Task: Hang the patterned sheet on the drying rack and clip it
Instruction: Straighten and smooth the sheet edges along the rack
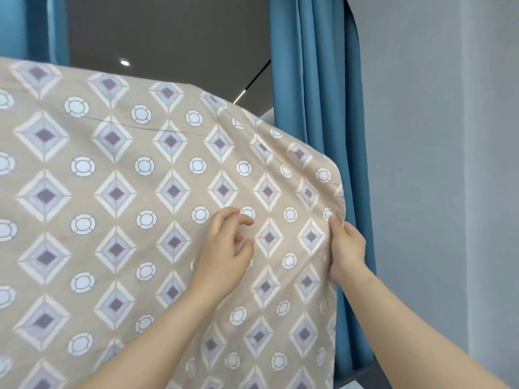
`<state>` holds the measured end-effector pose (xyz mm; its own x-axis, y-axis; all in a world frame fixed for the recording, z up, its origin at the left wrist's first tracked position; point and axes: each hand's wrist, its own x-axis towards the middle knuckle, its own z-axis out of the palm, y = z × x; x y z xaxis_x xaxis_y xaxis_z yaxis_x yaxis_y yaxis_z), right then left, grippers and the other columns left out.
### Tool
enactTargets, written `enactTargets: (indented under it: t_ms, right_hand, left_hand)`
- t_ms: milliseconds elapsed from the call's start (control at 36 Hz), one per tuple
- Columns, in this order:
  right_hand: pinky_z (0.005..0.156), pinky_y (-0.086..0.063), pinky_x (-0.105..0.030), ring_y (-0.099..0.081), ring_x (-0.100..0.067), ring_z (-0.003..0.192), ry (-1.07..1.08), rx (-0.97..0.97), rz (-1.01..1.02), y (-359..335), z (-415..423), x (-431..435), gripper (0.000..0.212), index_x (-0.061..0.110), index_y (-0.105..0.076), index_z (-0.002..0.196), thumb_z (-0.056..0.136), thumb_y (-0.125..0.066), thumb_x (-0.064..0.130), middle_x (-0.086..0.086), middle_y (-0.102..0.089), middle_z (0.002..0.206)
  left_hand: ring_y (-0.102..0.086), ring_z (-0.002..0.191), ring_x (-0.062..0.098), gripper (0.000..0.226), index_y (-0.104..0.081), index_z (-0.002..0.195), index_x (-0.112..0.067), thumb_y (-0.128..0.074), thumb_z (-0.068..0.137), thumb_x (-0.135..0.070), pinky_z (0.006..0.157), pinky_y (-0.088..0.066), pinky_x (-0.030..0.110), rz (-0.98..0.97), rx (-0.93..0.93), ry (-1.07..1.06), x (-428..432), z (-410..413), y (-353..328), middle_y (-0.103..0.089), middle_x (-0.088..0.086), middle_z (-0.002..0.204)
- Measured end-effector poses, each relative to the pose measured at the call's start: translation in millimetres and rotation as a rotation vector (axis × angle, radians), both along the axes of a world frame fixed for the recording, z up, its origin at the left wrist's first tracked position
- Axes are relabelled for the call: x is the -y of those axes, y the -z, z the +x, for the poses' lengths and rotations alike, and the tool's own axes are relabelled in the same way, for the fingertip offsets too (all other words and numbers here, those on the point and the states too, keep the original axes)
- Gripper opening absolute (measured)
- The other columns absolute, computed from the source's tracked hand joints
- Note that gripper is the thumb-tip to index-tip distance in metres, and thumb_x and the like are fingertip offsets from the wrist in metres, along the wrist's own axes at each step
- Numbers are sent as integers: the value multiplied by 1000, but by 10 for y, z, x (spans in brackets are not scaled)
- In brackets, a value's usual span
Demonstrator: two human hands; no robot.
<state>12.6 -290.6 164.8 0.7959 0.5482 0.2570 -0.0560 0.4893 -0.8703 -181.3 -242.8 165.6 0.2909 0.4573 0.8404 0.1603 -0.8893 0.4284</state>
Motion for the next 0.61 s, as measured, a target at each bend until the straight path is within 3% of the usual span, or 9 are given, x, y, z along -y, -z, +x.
enactTargets:
  t_ms: [56, 111, 194, 278, 333, 417, 500, 611]
  right_hand:
    - [50, -39, -22, -48, -19, 67, 92, 142, -151, -60, 43, -51, 11, 13, -54, 89, 90, -56, 24, -3, -52, 81]
    - [72, -48, -32, -55, -23, 89, 172, 258, -283, -131, -8, -116, 30, 18, -49, 114, 86, -56, 20, -1, -55, 101]
    - [95, -44, -45, -54, -23, 104, 227, 394, -230, -380, -210, -182, 26, 24, -48, 111, 86, -55, 28, 2, -52, 112]
    - [100, -40, -44, -49, -23, 112, 188, 535, -154, -671, -457, -228, 27, 23, -50, 115, 88, -48, 23, 3, -47, 116]
    - [106, -33, -40, -41, -22, 121, 212, 648, -154, -867, -593, -250, 34, 23, -48, 122, 89, -43, 19, 1, -43, 125]
    - [108, -24, -35, -31, -21, 129, 263, 795, -159, -1145, -762, -300, 41, 28, -45, 129, 90, -40, 18, 4, -37, 141]
    - [106, -19, -36, -27, -22, 130, 309, 883, -135, -1374, -888, -375, 44, 32, -43, 131, 89, -40, 19, 6, -36, 144]
    - [107, -15, -37, -22, -23, 134, 281, 969, -155, -1595, -981, -529, 51, 32, -31, 141, 91, -38, 24, 6, -34, 148]
  left_hand:
    - [-53, 87, 4, 43, -44, 88, -46, -56, 84, -5, 73, -33, -1, 7, 7, -9, -28, -30, -33, -34, -31, 111]
    - [-53, 87, 1, 39, -47, 91, -42, -56, 84, -4, 73, -32, -1, 44, -5, -29, -45, -61, -108, -34, -30, 112]
    - [-51, 87, -6, 32, -49, 94, -36, -56, 85, -6, 74, -30, -4, 83, -27, -48, -67, -106, -281, -35, -30, 111]
    - [-50, 86, -10, 35, -47, 90, -41, -56, 84, -8, 76, -37, 6, 135, -30, -89, -103, -135, -478, -36, -32, 109]
    - [-50, 86, -9, 30, -50, 93, -38, -55, 84, -9, 78, -42, 19, 155, -38, -113, -124, -151, -599, -36, -32, 108]
    - [-50, 84, -4, 23, -56, 101, -28, -54, 85, -11, 78, -40, 24, 204, -69, -177, -139, -205, -759, -36, -26, 110]
    - [-52, 101, 7, 23, -58, 106, -25, -53, 86, -14, 78, -38, 24, 269, -107, -268, -187, -281, -938, -39, -15, 125]
    - [-40, 121, 13, 26, -58, 111, -21, -50, 87, -13, 90, -33, 26, 377, -166, -407, -245, -363, -1263, -44, -10, 131]
